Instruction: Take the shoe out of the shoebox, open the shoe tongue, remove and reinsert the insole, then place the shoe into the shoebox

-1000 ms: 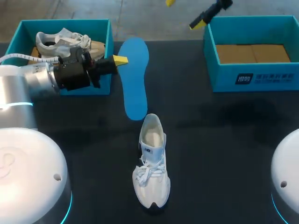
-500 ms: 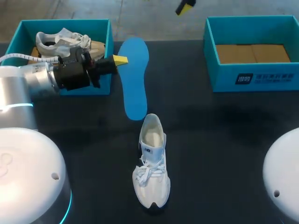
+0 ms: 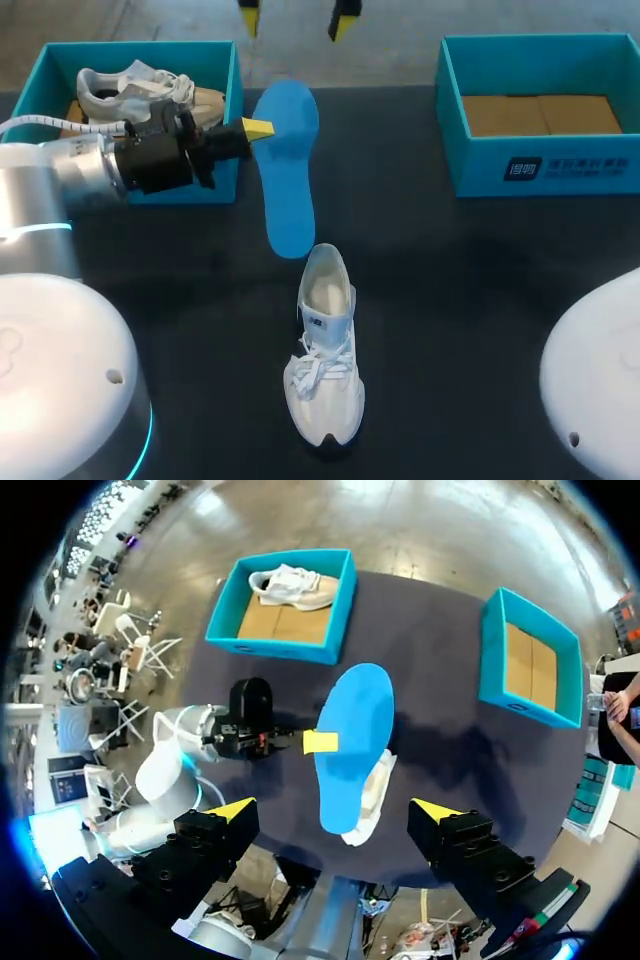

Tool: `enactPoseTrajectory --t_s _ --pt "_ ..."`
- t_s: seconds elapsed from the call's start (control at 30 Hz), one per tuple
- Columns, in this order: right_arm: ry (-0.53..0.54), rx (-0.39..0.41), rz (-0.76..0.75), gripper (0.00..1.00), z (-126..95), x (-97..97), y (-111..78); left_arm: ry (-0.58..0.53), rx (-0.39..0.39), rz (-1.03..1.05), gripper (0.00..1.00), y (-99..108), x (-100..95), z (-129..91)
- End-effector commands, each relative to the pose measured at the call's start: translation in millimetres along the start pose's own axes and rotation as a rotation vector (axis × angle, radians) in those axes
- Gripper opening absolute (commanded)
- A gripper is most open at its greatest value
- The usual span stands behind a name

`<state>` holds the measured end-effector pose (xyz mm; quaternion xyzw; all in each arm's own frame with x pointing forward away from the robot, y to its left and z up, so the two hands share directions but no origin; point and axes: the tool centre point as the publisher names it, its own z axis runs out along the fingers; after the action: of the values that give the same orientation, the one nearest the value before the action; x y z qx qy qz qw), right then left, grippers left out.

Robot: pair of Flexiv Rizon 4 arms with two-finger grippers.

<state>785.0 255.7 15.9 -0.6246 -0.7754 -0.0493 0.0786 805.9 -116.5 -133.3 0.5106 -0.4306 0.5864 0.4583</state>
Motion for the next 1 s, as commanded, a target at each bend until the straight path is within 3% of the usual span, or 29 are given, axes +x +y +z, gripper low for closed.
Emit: enactPoseTrajectory --t_s 0.03,0.57,0.77,1.0 --pt "-0.197 -0.002 0.004 1.0 4.0 10.7 -2.2 -0.003 -0.001 0.0 0.0 0.7 0.7 -1.3" --pt "-0.206 -0.04 0.034 1.0 16.8 43.6 -9.1 -0.003 -0.001 0.0 0.0 0.7 0.7 -1.3" --pt "-0.155 -0.06 0.026 1.0 16.1 42.9 -10.9 -0.003 -0.001 0.0 0.0 0.7 0.7 -1.3" --pt "-0.009 -0.085 0.017 1.0 4.3 25.4 -16.8 -0.003 -0.001 0.0 0.0 0.7 0.7 -1.3"
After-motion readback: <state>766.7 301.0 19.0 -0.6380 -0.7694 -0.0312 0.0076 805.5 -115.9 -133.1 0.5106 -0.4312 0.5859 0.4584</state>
